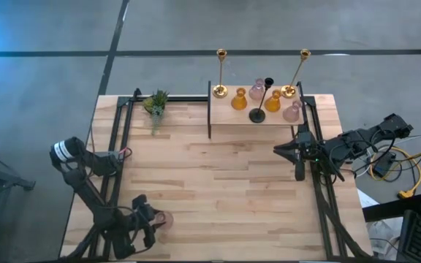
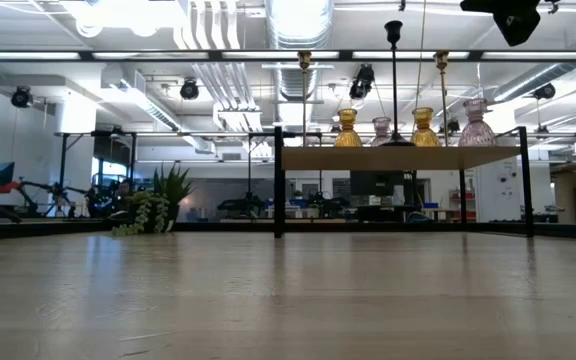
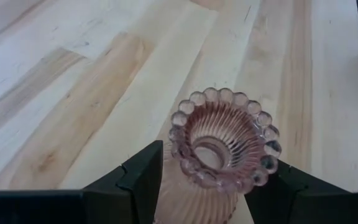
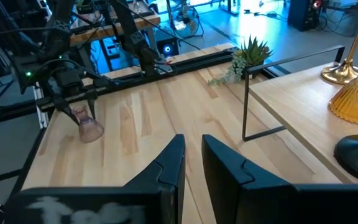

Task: Pick & Place candle stick holders
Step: Put the pink candle holder on the shelf

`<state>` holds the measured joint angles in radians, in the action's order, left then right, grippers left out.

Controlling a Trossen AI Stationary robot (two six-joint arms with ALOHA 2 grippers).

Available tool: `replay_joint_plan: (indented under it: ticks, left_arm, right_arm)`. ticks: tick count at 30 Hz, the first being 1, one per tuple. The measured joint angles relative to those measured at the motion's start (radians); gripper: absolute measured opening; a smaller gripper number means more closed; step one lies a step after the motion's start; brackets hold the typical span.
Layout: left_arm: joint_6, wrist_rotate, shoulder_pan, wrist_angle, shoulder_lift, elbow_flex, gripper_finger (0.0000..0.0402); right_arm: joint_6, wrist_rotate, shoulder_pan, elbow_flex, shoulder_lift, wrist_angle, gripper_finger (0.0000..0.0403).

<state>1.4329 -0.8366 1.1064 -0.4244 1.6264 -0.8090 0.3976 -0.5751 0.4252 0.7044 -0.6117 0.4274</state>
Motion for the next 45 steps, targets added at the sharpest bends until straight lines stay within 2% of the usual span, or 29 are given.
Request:
replay_joint_plan:
  ticks: [8,15,22,26,29,32,39,45]
  left_arm:
    - [-0.114,-0.054,-0.004,0.014,0.000,0.013,0.0187]
    - [-0.145,-0.091,-0.008,0.056,-0.002,0.051,0.0131]
    - [-0.163,-0.175,-0.008,0.199,-0.003,0.126,0.0130]
    - [-0.182,-0.255,-0.035,0.210,-0.003,0.130,0.0130]
    - [-0.185,-0.272,-0.105,0.208,-0.025,0.123,0.0130]
    - [-0.238,-0.243,-0.215,0.206,-0.050,0.102,0.0130]
    - [-0.590,-0.046,-0.514,0.237,-0.113,-0.011,0.0130]
    - [-0.919,0.022,-0.715,0.326,-0.145,-0.115,0.0130]
  right_arm:
    - [-0.001,0.000,0.000,0.000,0.001,0.000,0.0048]
    - [-0.002,0.000,0.000,0.000,0.001,0.000,0.0048]
    - [-0.002,0.000,0.000,0.000,0.001,0.000,0.0048]
    - [-0.003,0.000,0.000,0.000,0.001,0.000,0.0048]
    - [-0.005,-0.001,0.000,0.000,0.001,0.000,0.0048]
    - [-0.006,-0.001,0.000,0.000,0.001,0.000,0.0048]
    - [-0.009,-0.002,0.000,0.000,0.001,0.001,0.0048]
    - [-0.011,-0.002,0.000,0.000,0.001,0.003,0.0048]
